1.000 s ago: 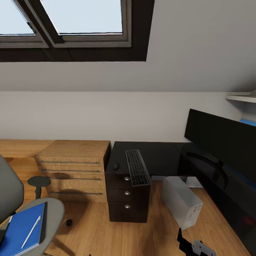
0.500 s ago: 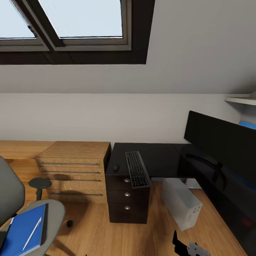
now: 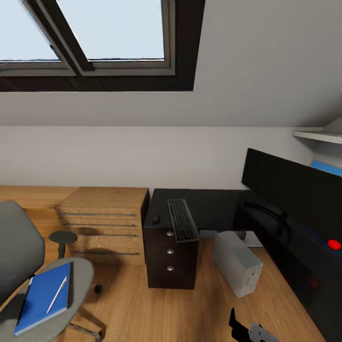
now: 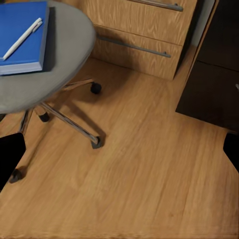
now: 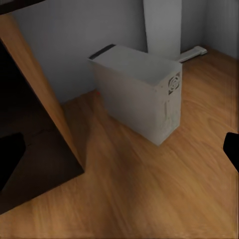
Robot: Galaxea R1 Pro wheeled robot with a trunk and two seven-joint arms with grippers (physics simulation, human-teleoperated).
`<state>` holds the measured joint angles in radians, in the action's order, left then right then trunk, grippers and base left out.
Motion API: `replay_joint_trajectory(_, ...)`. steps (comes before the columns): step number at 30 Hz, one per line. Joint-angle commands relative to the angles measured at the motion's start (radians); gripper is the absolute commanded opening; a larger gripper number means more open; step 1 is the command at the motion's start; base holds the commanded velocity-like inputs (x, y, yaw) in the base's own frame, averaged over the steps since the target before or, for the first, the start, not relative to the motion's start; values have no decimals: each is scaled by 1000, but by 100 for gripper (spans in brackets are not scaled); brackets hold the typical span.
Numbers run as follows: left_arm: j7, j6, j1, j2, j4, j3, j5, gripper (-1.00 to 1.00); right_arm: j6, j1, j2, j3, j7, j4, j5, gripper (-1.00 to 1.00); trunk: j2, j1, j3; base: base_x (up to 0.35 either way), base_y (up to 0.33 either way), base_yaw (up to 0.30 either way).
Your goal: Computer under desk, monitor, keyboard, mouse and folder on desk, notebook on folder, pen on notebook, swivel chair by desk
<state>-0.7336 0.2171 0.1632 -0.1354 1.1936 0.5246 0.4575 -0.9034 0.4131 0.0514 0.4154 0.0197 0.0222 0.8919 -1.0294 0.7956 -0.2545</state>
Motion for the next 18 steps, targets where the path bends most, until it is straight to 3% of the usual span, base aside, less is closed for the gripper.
replay_joint_trajectory(1,-3,7,-1,-1,1,3,10,100,-3,1,1,8,2,2,5,100,6,-4,2,-333,0,0)
replay_joint_trajectory(7,-3,7,-1,-1,1,3,10,100,-3,1,1,8,2,2,5,100,48,-27,20,-335,0,9)
replay_joint_trajectory(18,-3,7,-1,-1,1,3,10,100,-3,1,1,9,2,2,5,100,125,-70,43,-336,0,148)
